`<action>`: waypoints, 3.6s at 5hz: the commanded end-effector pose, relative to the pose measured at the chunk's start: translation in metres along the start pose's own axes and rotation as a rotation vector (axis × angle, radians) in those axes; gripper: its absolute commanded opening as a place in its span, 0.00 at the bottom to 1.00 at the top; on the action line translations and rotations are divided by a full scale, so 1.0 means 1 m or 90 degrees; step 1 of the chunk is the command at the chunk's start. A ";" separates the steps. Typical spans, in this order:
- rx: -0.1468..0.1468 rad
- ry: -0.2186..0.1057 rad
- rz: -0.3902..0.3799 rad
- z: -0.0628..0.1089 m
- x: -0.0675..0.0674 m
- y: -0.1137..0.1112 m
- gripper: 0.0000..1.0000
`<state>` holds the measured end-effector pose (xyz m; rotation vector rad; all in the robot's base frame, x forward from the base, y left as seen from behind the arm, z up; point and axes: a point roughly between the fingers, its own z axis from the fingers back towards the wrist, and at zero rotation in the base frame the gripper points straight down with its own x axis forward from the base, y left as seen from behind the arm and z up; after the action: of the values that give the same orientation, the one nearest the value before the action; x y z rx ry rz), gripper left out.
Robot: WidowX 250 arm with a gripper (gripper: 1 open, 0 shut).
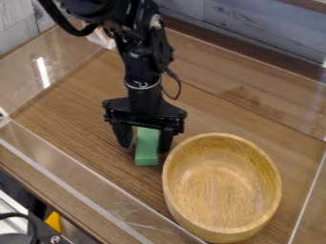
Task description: Put the green block in the brown bowl
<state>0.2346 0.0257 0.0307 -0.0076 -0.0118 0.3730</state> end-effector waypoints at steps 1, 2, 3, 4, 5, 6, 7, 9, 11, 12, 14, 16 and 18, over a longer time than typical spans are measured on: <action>-0.001 -0.017 0.009 0.000 0.007 0.003 1.00; 0.001 -0.016 0.013 -0.002 0.008 0.005 0.00; 0.001 -0.013 0.013 0.002 0.008 0.005 0.00; 0.002 -0.009 0.013 0.008 0.009 0.005 0.00; 0.003 -0.005 0.012 0.014 0.010 0.005 0.00; 0.005 -0.001 0.011 0.019 0.011 0.006 0.00; 0.007 0.002 0.010 0.023 0.012 0.006 0.00; 0.010 0.008 0.006 0.032 0.013 0.007 0.00; 0.009 0.007 0.002 0.050 0.017 0.006 0.00; 0.000 -0.008 -0.004 0.070 0.025 0.003 0.00; -0.019 -0.059 -0.043 0.097 0.061 0.009 0.00; -0.018 -0.064 -0.059 0.098 0.070 0.012 0.00; -0.017 -0.069 -0.073 0.098 0.075 0.013 0.00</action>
<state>0.2929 0.0598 0.1162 -0.0188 -0.0729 0.2480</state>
